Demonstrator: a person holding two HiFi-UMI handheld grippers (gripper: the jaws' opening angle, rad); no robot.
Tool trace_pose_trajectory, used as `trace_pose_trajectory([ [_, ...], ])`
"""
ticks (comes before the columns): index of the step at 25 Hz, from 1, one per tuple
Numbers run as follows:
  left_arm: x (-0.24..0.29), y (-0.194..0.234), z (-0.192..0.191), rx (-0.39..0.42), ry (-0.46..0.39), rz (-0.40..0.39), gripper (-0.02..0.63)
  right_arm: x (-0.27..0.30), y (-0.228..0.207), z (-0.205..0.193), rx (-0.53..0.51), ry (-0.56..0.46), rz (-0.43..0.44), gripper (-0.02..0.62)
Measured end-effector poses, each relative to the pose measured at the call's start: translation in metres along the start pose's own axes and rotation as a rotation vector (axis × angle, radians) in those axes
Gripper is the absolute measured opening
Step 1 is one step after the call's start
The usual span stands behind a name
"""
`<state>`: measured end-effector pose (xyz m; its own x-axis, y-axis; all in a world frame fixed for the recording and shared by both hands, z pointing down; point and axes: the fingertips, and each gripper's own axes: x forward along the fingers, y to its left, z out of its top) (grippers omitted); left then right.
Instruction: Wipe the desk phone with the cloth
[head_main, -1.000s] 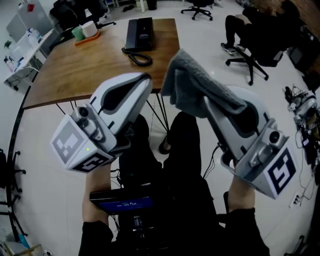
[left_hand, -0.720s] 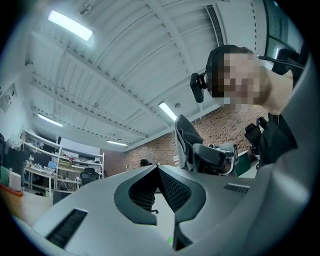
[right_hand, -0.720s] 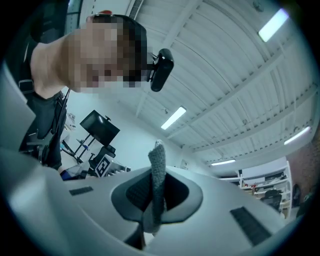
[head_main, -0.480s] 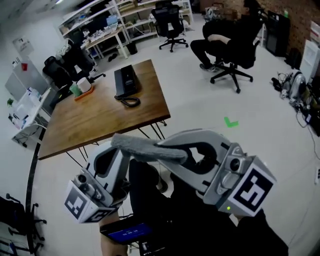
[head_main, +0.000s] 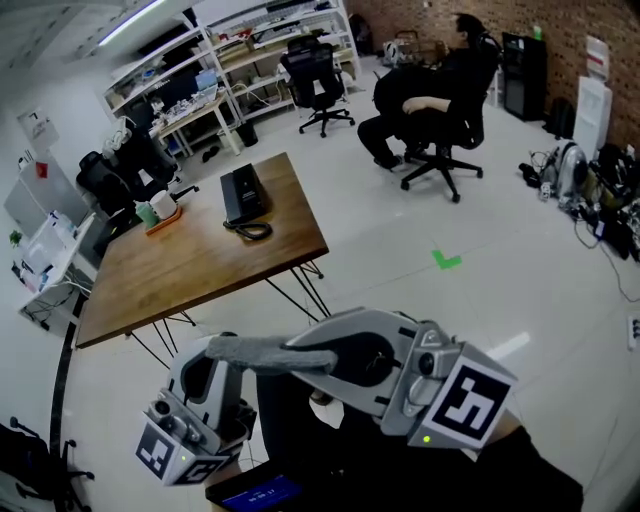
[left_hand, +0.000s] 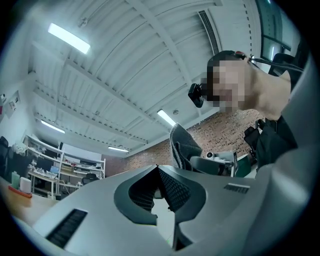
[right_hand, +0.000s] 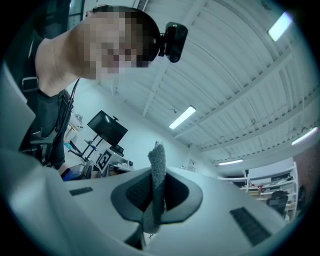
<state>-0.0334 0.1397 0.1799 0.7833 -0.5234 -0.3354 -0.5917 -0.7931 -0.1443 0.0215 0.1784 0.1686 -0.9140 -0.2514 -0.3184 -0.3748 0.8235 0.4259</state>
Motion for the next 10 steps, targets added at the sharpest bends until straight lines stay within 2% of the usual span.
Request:
trace_pose_trajectory([
  [10, -0.02, -0.017, 0.004, -0.011, -0.01, 0.007, -0.009, -0.005, 0.027, 0.004, 0.007, 0.022, 0.01, 0.025],
])
